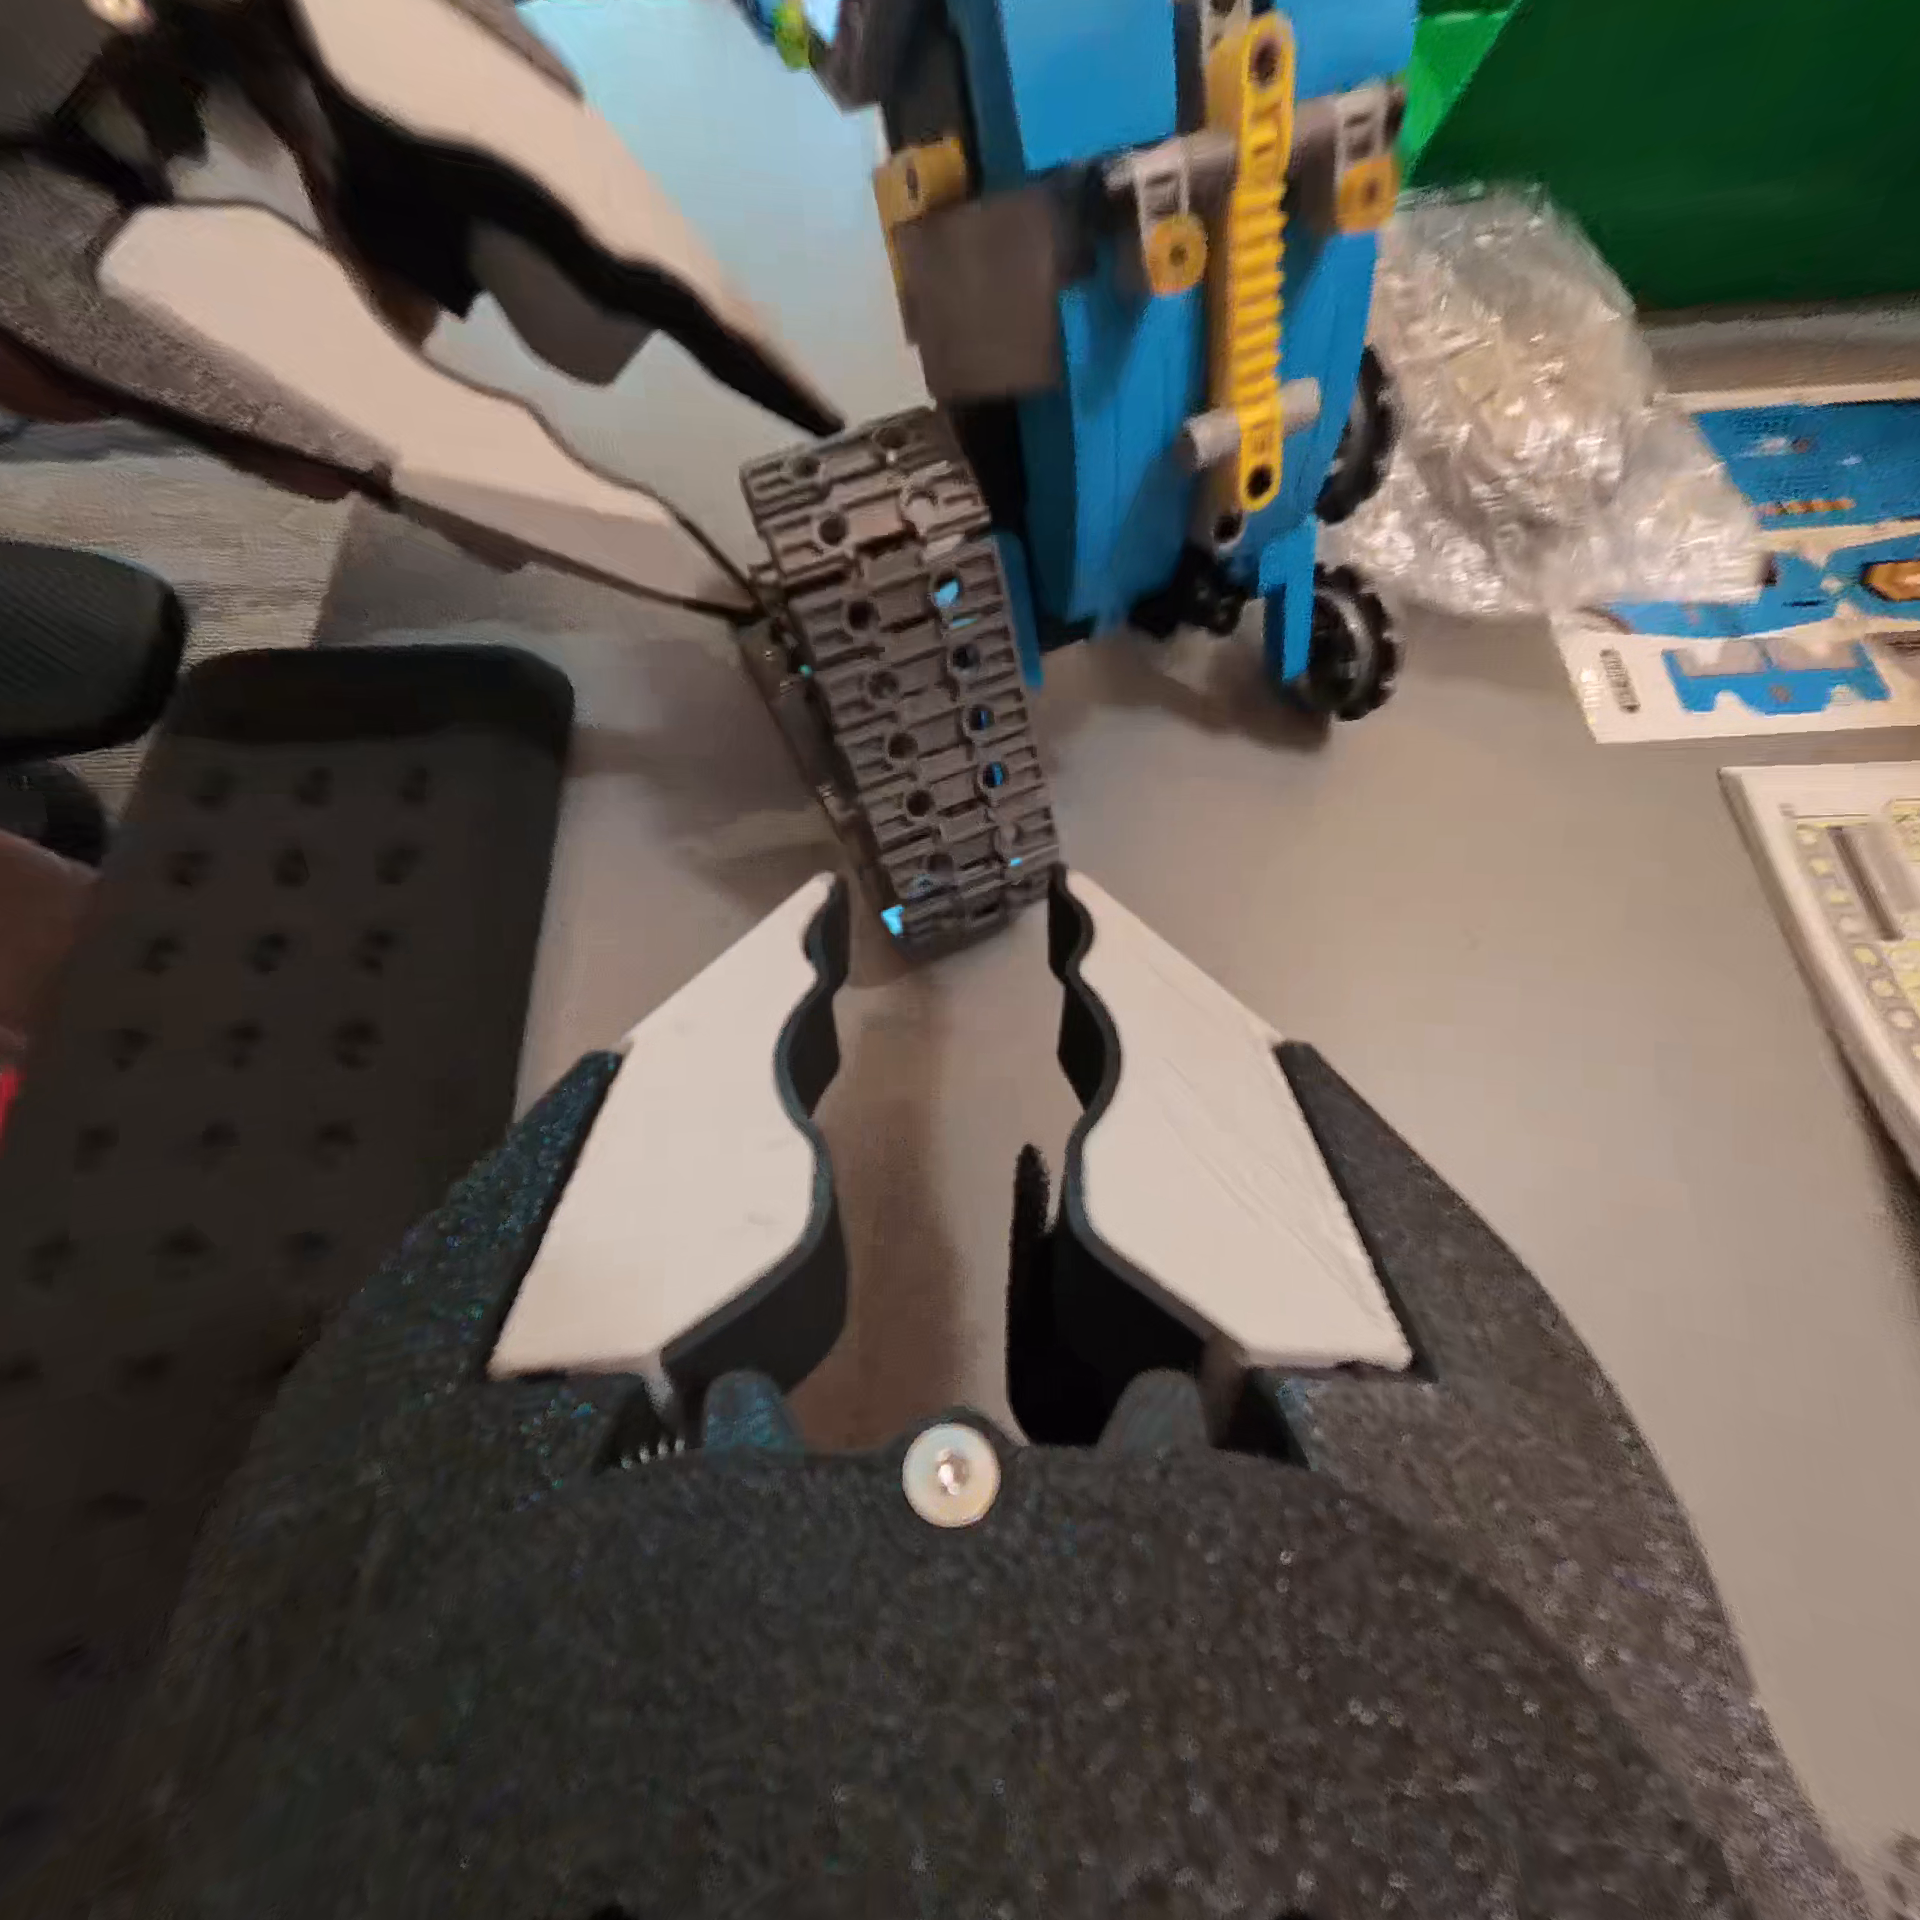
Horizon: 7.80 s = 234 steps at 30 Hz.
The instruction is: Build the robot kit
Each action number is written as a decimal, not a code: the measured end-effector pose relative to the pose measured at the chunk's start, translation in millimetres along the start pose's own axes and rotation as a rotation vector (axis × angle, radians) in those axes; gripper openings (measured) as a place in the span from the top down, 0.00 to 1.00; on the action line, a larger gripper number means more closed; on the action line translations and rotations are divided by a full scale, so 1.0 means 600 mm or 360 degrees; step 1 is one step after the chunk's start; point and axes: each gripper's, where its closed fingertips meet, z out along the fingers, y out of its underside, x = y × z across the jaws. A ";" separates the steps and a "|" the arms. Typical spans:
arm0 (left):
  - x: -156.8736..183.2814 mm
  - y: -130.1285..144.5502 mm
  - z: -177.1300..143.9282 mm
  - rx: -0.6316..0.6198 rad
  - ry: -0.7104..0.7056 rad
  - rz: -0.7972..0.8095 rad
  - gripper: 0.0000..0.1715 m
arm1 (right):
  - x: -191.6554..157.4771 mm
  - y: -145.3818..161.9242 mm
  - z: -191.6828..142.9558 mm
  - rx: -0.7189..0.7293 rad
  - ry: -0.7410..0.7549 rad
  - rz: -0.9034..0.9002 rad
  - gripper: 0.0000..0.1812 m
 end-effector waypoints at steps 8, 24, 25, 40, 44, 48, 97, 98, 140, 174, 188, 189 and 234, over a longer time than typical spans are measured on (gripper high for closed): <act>-0.011 -0.014 0.008 -0.0018 -0.0047 0.0314 0.88 | 0.005 -0.004 0.058 -0.0082 -0.0154 -0.0261 0.73; 0.012 -0.014 0.009 -0.0003 -0.0058 0.0241 0.90 | 0.040 0.022 0.030 -0.0130 -0.0268 -0.0171 0.75; 0.013 -0.014 0.009 -0.0006 -0.0051 0.0228 0.89 | 0.044 0.023 0.029 -0.0127 -0.0251 -0.0165 0.74; -0.025 0.045 -0.031 -0.0007 0.0049 -0.0076 0.83 | 0.026 -0.051 -0.009 0.0174 -0.0064 -0.0146 0.79; -0.010 0.043 -0.021 0.0040 0.0248 -0.0064 0.83 | 0.001 -0.073 0.004 0.0202 -0.0070 -0.0168 0.80; -0.006 0.039 -0.001 0.0042 0.0328 -0.0044 0.93 | -0.007 -0.075 0.018 0.0154 -0.0050 -0.0182 0.80; 0.034 0.080 0.007 -0.0291 0.0623 -0.0523 0.86 | -0.062 -0.093 0.001 0.0325 0.0452 -0.0235 0.85; 0.032 0.081 0.011 -0.0310 0.0617 -0.0561 0.86 | -0.069 -0.092 0.006 0.0324 0.0434 -0.0212 0.84; 0.029 0.021 0.015 0.0024 0.0591 -0.0473 0.74 | -0.045 -0.005 0.074 -0.0063 0.0425 0.0019 0.98; 0.136 -0.054 0.089 -0.0016 0.1367 -0.0130 0.96 | -0.019 0.048 -0.043 0.0206 -0.0271 0.0698 0.90; 0.135 -0.059 0.096 -0.0033 0.1368 -0.0238 0.96 | 0.030 0.027 -0.057 0.0352 -0.0030 0.0898 0.98; 0.135 -0.059 0.097 -0.0038 0.1370 -0.0242 0.96 | 0.027 0.023 -0.060 0.0382 -0.0097 0.0987 0.99; 0.154 -0.071 0.104 -0.0094 0.1456 -0.0558 0.98 | 0.012 0.050 -0.074 -0.0373 -0.0287 0.1081 0.98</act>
